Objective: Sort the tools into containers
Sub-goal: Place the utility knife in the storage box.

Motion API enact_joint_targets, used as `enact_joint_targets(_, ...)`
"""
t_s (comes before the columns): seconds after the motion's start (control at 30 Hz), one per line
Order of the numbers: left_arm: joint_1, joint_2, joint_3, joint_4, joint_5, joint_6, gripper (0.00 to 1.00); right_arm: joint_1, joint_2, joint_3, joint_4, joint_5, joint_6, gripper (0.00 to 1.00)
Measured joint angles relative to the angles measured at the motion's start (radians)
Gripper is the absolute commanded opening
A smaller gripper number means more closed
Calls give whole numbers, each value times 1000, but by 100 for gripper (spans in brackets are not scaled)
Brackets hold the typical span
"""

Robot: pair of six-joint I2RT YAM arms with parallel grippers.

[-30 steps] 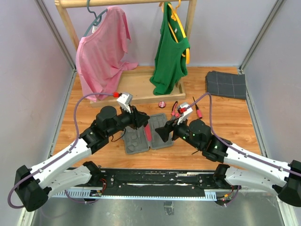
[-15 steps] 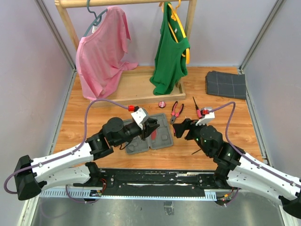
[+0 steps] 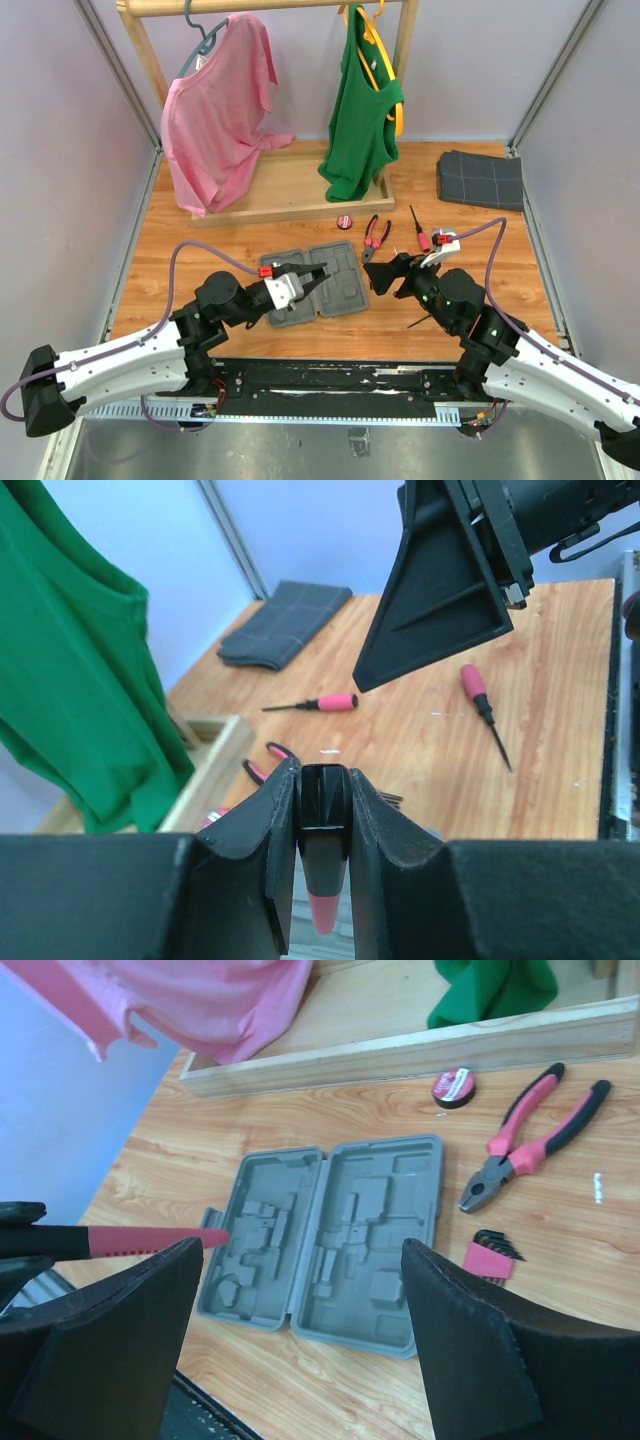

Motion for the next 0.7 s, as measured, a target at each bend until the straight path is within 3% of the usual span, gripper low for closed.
enact_joint_targets(0.37, -3, -189, -125, 41, 180, 357, 0, 0, 73, 3, 132, -100, 100, 84)
enact_joint_targets(0.7, -5, -253, -157, 43, 317, 561, 0, 0, 218, 58, 167, -138, 442, 84)
